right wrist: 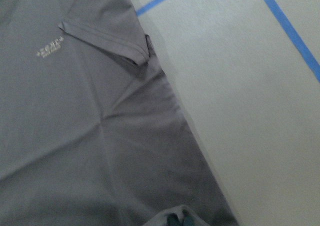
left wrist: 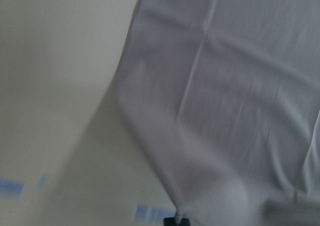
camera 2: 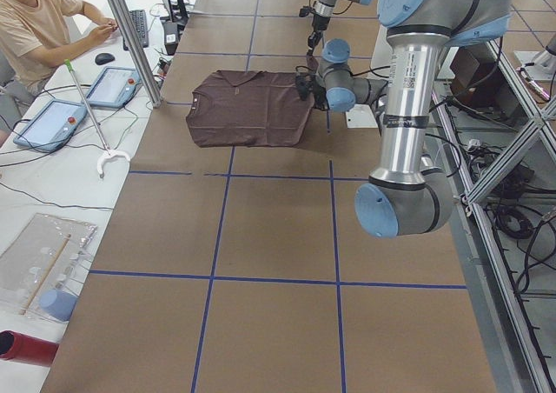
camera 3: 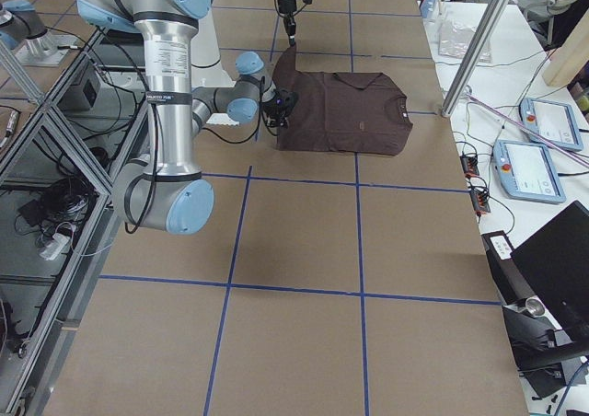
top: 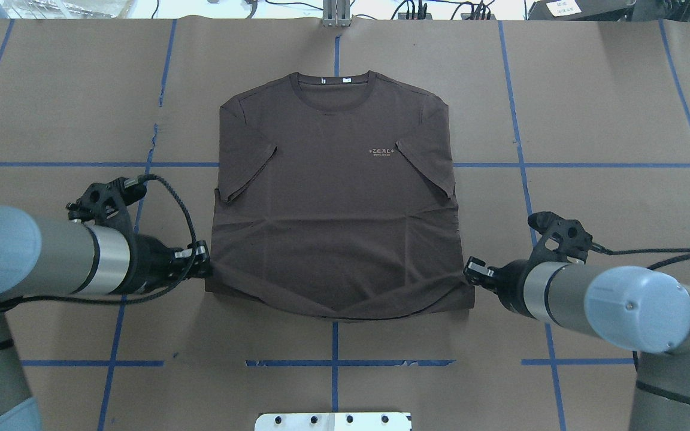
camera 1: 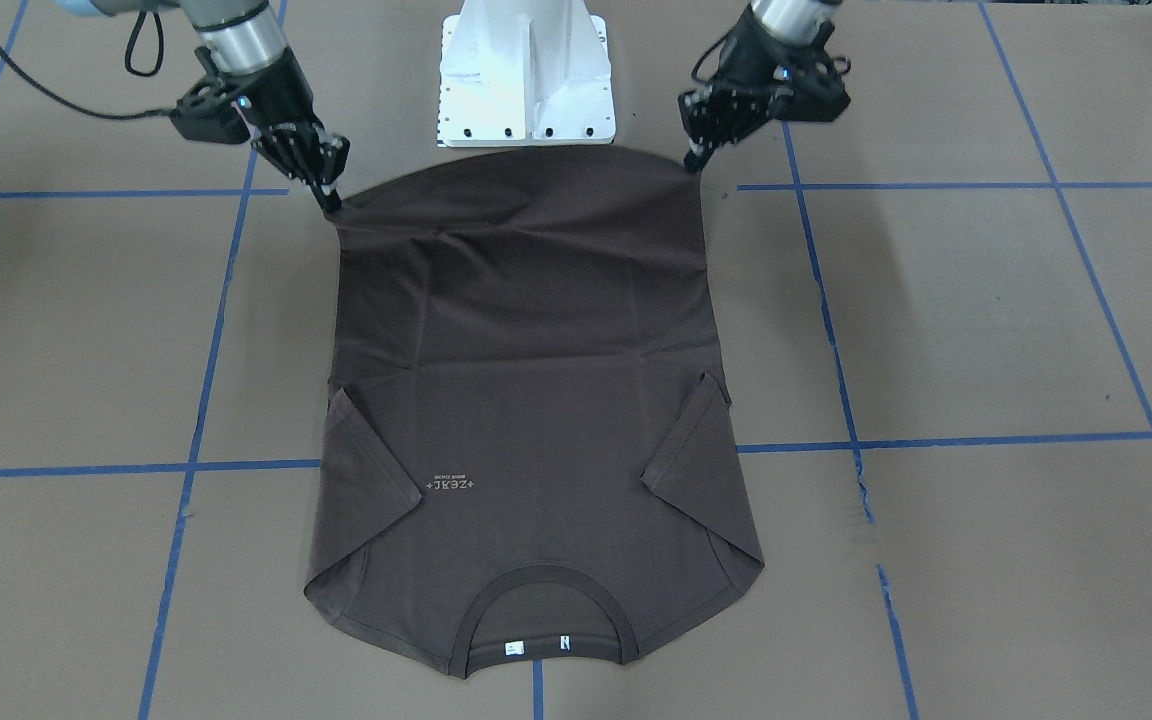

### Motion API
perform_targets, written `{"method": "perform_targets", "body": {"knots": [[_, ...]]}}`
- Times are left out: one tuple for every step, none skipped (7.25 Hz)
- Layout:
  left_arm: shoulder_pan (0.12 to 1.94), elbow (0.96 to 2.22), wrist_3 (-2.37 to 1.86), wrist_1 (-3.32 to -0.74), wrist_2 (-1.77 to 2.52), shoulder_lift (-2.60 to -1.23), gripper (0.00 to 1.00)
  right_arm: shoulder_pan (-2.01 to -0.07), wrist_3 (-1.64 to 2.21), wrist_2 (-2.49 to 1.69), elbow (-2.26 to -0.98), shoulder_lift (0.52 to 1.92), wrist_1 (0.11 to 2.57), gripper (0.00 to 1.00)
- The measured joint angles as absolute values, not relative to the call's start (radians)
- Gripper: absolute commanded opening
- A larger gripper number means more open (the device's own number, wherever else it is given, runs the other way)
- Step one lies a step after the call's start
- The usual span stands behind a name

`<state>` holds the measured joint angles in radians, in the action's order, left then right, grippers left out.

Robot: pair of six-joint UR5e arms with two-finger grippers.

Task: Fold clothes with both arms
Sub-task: 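Lift the hem with both grippers and fold it toward the collar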

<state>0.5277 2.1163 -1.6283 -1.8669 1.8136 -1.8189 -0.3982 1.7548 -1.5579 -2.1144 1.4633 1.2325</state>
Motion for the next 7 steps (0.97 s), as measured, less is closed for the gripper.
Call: {"method": "perform_targets", "body": {"knots": [[0.611,1.999,-1.576,-1.867,1.814,-1.895,0.00,-0.499,1.681,-1.603,-1.999,1.353,1.253,0.00],[0.682,1.908,-1.522,-1.870,1.814,-1.940,0.00,-0.598,1.614,-1.660,-1.884,1.254,1.267,0.00],[0.737,1.819,-1.478,-1.875,1.806,-1.980,0.00,-0.684,1.554,-1.705,-1.769,1.168,1.271,0.00],[0.766,1.724,-1.457,-1.891,1.779,-2.030,0.00,-0.741,1.503,-1.728,-1.649,1.088,1.271,0.00],[0.777,1.636,-1.449,-1.927,1.750,-2.072,0.00,-0.772,1.460,-1.734,-1.525,1.009,1.269,0.00],[0.782,1.561,-1.447,-1.967,1.727,-2.108,0.00,-0.787,1.433,-1.731,-1.409,0.932,1.267,0.00],[0.783,1.504,-1.446,-1.992,1.710,-2.139,0.00,-0.793,1.422,-1.726,-1.332,0.882,1.254,0.00]]}}
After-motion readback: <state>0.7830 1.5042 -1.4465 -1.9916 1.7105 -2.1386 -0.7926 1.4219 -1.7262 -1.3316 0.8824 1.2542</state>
